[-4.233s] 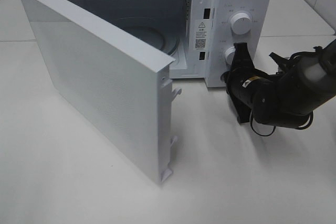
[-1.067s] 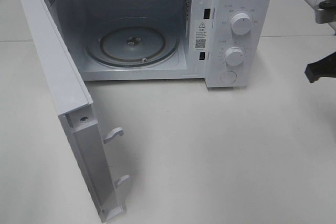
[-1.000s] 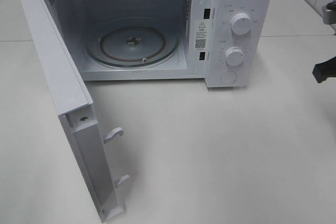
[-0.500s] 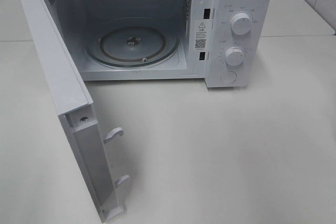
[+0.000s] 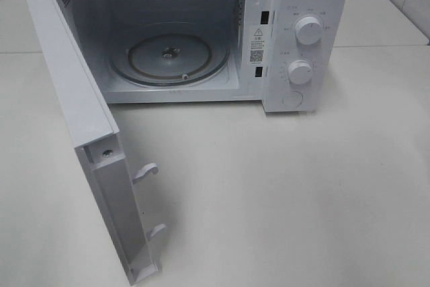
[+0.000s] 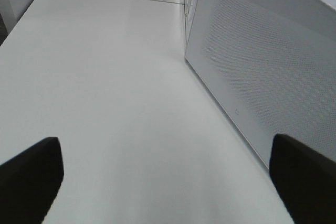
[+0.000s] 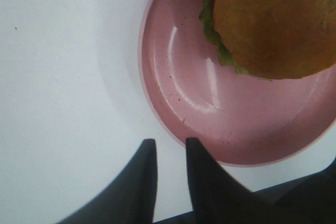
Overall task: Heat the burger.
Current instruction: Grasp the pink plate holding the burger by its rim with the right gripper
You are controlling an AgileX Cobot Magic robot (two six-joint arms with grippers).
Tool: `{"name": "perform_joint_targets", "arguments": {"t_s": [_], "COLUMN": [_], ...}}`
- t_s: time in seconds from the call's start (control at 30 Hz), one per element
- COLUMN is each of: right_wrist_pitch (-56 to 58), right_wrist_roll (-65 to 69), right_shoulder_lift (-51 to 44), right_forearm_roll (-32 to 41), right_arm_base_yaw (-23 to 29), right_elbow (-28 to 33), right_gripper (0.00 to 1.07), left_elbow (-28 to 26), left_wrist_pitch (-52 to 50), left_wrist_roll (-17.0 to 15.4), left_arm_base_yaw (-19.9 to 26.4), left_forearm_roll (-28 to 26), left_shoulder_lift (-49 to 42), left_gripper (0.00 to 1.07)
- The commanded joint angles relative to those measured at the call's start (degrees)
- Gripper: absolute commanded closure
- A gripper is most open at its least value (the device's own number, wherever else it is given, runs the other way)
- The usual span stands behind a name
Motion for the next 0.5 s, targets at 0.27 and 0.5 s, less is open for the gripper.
{"name": "perform_joint_targets", "arguments": {"t_s": [0.27, 0.5], "right_wrist_pitch": [-3.9, -5.2], "right_wrist_roll": [-1.7, -2.2], "right_shoulder_lift": [-0.3, -0.3], "right_forearm_roll": [0.8, 1.1], "right_arm_base_yaw": [-0.3, -0.3], "right_elbow": [1.2, 4.5], "right_gripper": [0.06, 0.07], "left_elbow": [0.1, 0.1], "left_wrist_pitch": [-0.1, -0.1], "left_wrist_roll": [0.0, 0.0], "left_arm_base_yaw": [0.1, 0.1], "left_forearm_roll": [0.1, 0.1], "left_shoulder_lift": [-0.5, -0.5], "left_gripper": [0.04, 0.04]}}
